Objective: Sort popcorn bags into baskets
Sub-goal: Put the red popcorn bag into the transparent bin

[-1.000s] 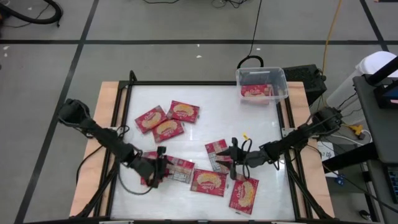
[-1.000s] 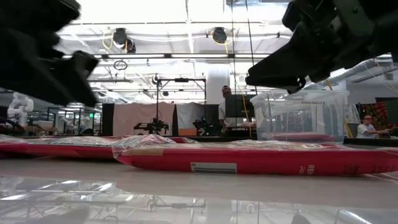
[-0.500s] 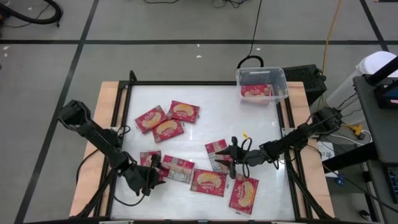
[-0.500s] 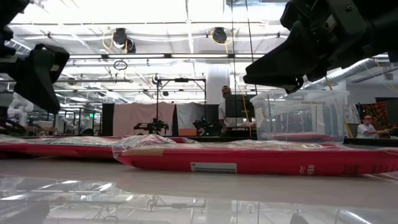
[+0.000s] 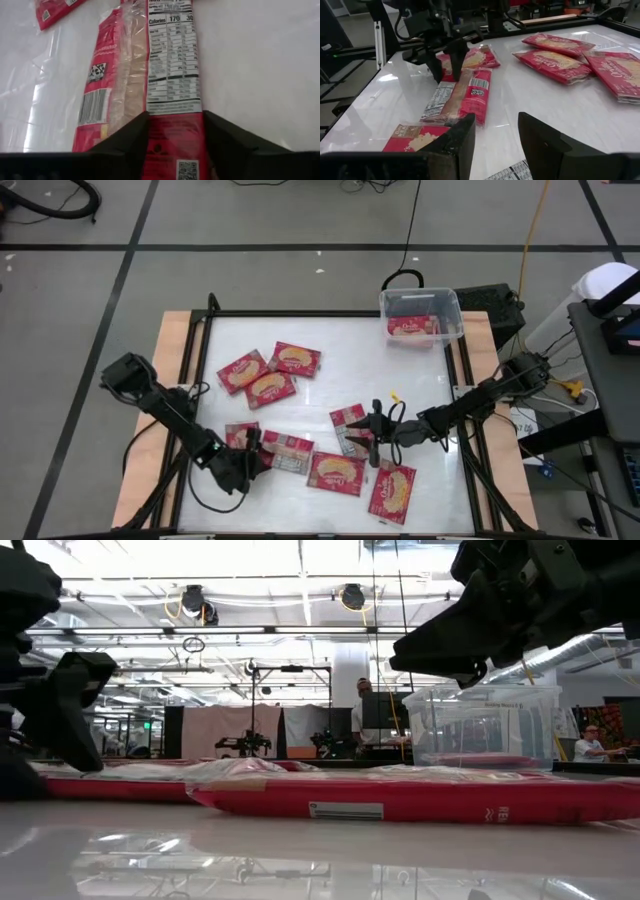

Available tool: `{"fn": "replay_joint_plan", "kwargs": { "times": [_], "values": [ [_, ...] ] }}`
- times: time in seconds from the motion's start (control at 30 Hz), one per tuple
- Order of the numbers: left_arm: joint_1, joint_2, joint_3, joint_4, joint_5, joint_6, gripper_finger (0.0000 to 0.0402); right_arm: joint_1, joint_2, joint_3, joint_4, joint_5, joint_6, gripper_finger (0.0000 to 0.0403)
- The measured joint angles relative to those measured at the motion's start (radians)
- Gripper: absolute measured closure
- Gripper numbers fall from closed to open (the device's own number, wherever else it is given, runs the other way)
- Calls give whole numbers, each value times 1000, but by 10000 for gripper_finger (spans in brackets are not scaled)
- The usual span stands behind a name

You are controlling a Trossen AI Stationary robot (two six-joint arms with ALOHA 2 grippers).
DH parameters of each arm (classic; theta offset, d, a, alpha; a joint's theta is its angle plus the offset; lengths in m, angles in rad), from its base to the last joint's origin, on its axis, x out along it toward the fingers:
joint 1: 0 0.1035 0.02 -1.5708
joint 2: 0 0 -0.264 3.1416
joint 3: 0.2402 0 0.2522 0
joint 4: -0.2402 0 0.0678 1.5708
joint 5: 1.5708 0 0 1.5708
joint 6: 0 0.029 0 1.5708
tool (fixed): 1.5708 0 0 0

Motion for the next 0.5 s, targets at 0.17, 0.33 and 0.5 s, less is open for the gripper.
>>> {"fn": "replay_joint_plan", "kwargs": {
  "times": [0.17,0.33,0.5],
  "values": [
    [24,-7,-2,20,7,-8,352,-14,0,0,17,26,9,259],
    [53,-61,-5,15,11,7,390,-30,0,0,63,25,7,259],
    [101,-181,-5,-2,8,-19,397,-30,0,34,-5,25,-22,259]
  ]
}}
